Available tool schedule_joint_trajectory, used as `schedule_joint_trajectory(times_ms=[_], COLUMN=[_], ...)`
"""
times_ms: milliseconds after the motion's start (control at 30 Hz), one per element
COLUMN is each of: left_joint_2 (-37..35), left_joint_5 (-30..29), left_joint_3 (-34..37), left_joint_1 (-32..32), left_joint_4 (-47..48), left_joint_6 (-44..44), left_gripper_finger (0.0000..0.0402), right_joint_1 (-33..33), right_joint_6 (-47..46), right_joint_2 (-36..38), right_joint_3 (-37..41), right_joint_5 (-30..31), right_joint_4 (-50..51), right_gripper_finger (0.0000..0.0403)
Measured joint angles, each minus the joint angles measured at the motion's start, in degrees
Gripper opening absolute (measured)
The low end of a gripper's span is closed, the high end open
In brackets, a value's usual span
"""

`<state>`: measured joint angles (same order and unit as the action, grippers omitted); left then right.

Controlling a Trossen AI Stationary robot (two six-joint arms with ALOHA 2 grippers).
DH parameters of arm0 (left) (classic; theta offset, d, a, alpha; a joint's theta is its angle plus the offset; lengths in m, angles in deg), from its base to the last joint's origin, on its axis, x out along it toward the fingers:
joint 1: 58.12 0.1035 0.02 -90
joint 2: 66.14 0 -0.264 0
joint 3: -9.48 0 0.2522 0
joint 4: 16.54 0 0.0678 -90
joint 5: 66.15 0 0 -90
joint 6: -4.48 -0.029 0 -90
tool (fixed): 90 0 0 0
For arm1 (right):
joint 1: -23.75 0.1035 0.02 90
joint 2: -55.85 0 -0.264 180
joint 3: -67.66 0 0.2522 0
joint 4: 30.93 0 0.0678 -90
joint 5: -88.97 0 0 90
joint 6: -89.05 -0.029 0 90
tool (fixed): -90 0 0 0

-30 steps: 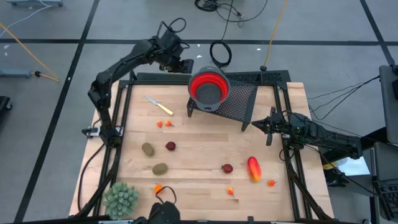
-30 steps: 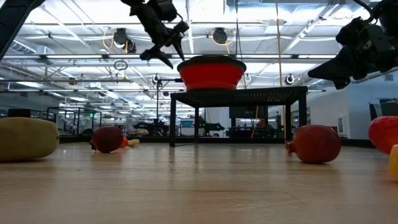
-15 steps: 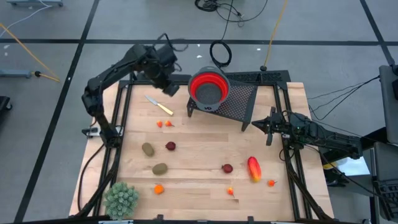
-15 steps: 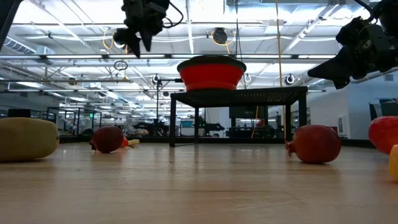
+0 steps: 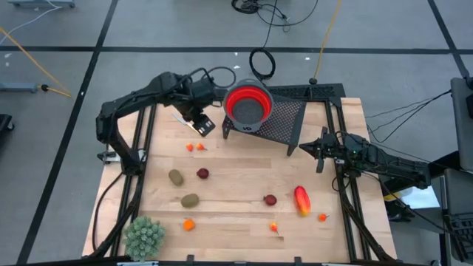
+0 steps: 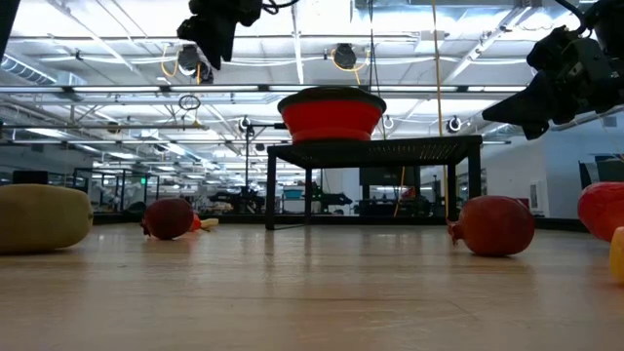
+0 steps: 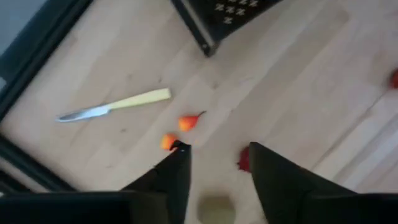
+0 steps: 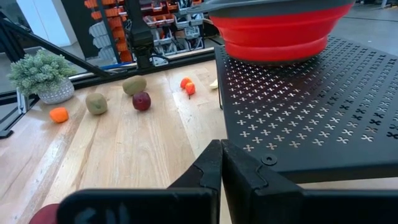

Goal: Pick & Place Fruit
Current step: Put the mango into the strainer bowl on the shelf

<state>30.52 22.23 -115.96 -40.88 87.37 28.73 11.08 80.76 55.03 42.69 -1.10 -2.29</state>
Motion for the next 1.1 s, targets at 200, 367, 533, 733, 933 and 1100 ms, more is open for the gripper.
schedule_joint_trajectory(times_ms=[200,367,533,733,933,1100], left_joint_2=[0.00,0.00,-0.44,-0.42,-1.31,-4.78], left_joint_5=[-0.01,-1.63,-6.04,-6.61,-6.59,-5.89], left_joint_3=[0.00,0.00,0.00,0.06,5.92,15.27], left_joint_1=[-4.82,-9.28,-13.39,-16.99,-19.41,-21.12], left_joint_4=[-0.18,-0.17,-0.70,-3.69,-12.88,-23.14], left_joint_6=[6.24,9.93,12.36,12.14,10.70,10.91], left_gripper_finger=[0.0073,0.0024,0.0007,0.0002,0.0003,0.0001], right_joint_1=[0.02,0.02,0.00,0.02,0.01,0.02], right_joint_6=[0.00,0.00,-0.01,-1.96,-3.04,-2.92], right_joint_2=[0.00,0.00,0.00,0.00,0.00,0.00], right_joint_3=[0.00,0.00,0.00,0.00,0.00,-0.02], right_joint_5=[0.00,0.00,-0.02,-0.04,-0.20,-0.41], right_joint_4=[0.07,0.07,0.07,0.00,-0.04,-0.60], right_gripper_finger=[0.0004,0.0004,0.0004,0.0004,0.0004,0.0004])
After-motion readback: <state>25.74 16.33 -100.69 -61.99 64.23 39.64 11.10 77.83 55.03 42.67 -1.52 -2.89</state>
